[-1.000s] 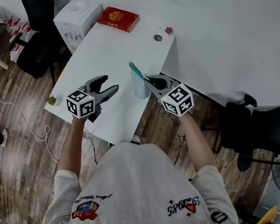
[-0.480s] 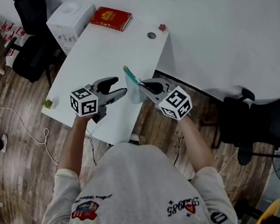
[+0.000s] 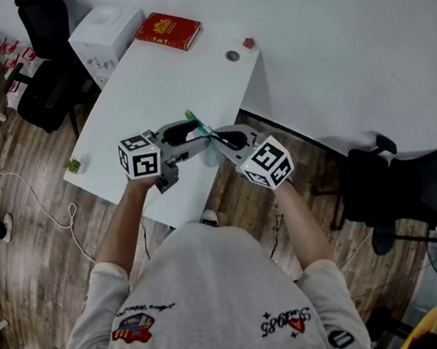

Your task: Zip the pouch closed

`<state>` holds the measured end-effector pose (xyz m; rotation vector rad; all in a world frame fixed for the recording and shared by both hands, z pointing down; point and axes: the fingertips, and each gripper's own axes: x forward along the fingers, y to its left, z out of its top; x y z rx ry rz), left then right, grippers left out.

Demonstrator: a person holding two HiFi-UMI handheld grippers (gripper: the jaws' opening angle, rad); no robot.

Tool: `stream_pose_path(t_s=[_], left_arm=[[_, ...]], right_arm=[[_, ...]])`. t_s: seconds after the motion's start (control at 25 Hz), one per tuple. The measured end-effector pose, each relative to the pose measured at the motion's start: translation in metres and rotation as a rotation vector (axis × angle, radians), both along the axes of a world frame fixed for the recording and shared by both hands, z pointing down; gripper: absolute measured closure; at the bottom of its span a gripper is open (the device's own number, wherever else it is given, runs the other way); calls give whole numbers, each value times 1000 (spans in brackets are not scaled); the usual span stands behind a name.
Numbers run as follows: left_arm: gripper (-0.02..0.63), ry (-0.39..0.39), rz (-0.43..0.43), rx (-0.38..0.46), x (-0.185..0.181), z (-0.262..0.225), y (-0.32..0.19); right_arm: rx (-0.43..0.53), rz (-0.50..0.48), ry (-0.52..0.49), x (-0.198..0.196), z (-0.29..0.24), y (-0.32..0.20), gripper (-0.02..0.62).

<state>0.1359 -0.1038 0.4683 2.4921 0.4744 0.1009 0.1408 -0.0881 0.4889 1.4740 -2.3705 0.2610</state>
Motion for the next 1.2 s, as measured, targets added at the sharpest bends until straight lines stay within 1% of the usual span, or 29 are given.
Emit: stream_pose_path(t_s=[0.12,0.24,0.4,0.48,0.6,0.72,0.8,1.0,1.2], left_arm=[[314,22,10,-58,5,-3,2],[321,23,17,-103,8,-2,2],[350,13,26,-115,10,0,2],[353,14,26,-118,11,1,3],[363,12,18,-108,13,2,3],[401,11,8,-65,12,3,2],[407,8,1,-44,13,5,3],[429,4,-14,-29,12,7,1],[476,16,-47,-7,11,6,-4]], right_arm=[[-6,-2,3,0,4,0,579],[-7,1,5,2,5,0,578],[-3,2,4,3,5,-2,578],[-5,1,4,3,6,-2,578],[-6,6,5,4,7,-3,578],[-19,11,24,5,12,-4,578],[-31,11,32,5,17,-2,578],[-44,14,28,5,21,-2,578],[-59,17,23,5,24,-2,578]])
